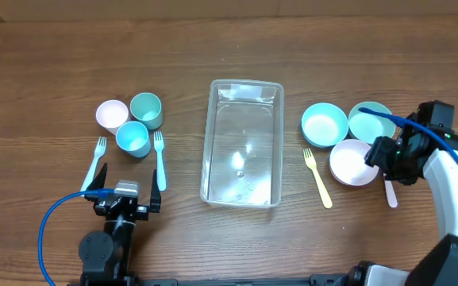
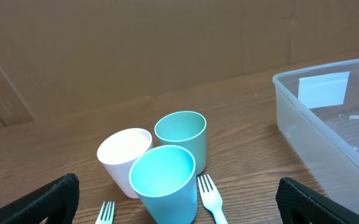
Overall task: Pack container
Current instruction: 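Move the right gripper over the pink bowl and grasp its rim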
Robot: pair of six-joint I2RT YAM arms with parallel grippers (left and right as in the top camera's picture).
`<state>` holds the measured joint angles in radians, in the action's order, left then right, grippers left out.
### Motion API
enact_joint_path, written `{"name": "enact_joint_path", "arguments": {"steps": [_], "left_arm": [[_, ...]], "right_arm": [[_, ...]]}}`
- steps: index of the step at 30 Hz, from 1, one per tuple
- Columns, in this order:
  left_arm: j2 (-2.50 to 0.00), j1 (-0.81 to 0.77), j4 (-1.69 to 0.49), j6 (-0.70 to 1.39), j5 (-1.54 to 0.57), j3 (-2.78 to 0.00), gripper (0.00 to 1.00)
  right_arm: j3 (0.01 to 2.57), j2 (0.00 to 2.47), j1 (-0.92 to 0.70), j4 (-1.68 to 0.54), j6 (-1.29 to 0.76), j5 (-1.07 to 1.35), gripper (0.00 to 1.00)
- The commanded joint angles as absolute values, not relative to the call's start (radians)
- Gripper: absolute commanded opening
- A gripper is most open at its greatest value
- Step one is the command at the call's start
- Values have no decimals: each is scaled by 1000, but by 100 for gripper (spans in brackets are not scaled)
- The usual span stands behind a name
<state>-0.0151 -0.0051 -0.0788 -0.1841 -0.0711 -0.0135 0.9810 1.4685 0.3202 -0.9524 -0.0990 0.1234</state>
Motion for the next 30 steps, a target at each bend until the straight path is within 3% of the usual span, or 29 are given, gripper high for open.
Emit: {"name": "enact_joint_path", "arguments": {"steps": [1,12,18,26,30], "left_arm": [[-5,-7,-77,-195,-78,-8,100],[-5,-7,-77,-195,-78,-8,100],[-5,-7,-77,-195,-78,-8,100],[-5,-7,-77,-195,-78,-8,100],[-5,-7,-77,-195,-78,-8,100]], "right_arm": [[966,1522,320,-943,-104,130,61],[966,1655,320,-910,-104,129,61],[966,1666,320,-889,-104,128,37],[966,1666,320,-888,-104,128,24],[966,1666,320,-891,-104,128,22]]}}
